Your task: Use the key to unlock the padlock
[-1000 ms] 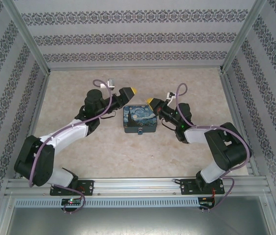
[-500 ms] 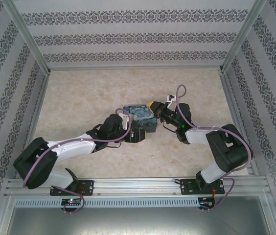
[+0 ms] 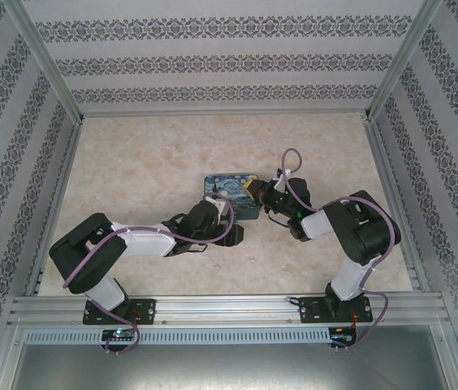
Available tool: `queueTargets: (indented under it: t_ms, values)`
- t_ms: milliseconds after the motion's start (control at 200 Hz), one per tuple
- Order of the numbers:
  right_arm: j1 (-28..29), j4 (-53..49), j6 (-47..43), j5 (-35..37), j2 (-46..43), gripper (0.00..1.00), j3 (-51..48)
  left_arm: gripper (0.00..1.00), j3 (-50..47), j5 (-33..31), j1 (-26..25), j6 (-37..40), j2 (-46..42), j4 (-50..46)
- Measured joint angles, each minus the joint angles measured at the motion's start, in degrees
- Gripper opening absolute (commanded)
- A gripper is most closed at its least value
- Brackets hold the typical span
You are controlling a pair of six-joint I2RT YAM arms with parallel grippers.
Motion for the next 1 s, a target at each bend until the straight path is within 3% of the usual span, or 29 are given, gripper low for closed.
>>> queueTargets:
  t_ms: [460, 999]
  values:
    - [-0.8, 6.0, 2.7, 0.0, 6.3, 0.00, 3.7, 0.75, 4.4, -5.5, 0.1, 6.5, 6.7, 2.2]
    - [-1.9, 10.0, 4.2, 0.0, 9.7, 0.00, 5.4, 0.73, 6.7, -11.3, 0.5, 7.3, 12.0, 8.3]
